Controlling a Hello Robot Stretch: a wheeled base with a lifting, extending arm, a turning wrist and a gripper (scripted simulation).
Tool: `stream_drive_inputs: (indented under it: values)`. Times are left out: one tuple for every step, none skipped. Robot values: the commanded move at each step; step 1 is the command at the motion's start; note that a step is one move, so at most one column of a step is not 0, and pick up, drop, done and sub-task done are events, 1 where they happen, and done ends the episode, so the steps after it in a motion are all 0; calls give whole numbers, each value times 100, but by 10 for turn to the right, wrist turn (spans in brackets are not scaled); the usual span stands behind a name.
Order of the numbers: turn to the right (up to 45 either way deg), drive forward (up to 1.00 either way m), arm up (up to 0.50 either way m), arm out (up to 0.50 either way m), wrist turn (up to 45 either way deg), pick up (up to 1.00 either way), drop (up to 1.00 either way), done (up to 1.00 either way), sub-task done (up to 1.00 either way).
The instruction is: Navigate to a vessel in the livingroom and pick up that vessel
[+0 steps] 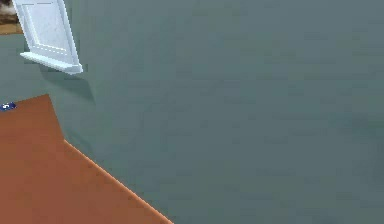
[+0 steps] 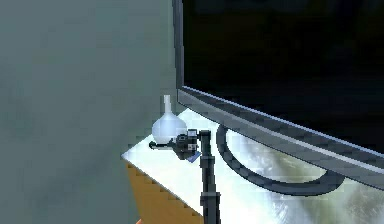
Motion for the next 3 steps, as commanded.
stream_drive_inputs:
  values:
    - [0,0,0,0,0,100,0,0,0]
    - [0,0,10,0,0,0,0,0,0]
    - [0,0,0,0,0,0,0,100,0]
